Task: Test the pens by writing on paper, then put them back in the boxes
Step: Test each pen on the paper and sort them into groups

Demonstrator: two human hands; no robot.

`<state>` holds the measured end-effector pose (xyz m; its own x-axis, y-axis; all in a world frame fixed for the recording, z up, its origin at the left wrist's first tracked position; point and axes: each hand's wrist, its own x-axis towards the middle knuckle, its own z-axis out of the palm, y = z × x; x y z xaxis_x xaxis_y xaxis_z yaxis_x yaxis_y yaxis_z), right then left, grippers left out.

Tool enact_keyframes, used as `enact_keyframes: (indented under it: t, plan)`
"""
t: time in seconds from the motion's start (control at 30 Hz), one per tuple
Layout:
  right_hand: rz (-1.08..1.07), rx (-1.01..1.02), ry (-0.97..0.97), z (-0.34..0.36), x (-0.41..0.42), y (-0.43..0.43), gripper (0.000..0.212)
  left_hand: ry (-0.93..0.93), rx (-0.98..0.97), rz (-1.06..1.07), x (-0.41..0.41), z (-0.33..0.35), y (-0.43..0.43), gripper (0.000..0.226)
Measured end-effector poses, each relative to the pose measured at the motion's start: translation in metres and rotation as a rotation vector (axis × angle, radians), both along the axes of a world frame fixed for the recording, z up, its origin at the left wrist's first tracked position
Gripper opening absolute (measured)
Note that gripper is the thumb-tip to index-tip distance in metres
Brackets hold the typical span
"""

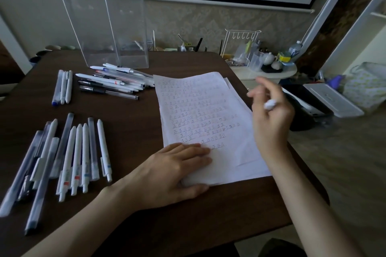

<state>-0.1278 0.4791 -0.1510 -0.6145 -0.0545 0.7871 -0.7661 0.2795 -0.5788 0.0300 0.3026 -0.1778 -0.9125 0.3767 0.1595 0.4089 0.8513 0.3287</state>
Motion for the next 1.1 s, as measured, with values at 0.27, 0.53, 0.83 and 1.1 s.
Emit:
enact_keyframes:
  t: [0.27,0.53,0.83,1.1]
  plan:
    - [0.253,-0.063,-0.635,0.000,0.008,0.002,0.042,0.061,-0.033,0.098,0.001,0.000,-0.001,0.059]
    - [0.439,0.189,-0.713,-0.010,0.008,-0.005,0.006,-0.046,-0.102,-0.087,-0.003,0.008,0.018,0.067]
    - [0.317,0.301,-0.671,-0.019,0.009,-0.007,0.036,-0.127,-0.159,-0.119,-0.004,0.001,0.018,0.070]
    - [0.312,0.392,-0.598,-0.023,0.010,-0.009,0.041,-0.148,-0.140,-0.113,-0.005,0.002,0.018,0.071]
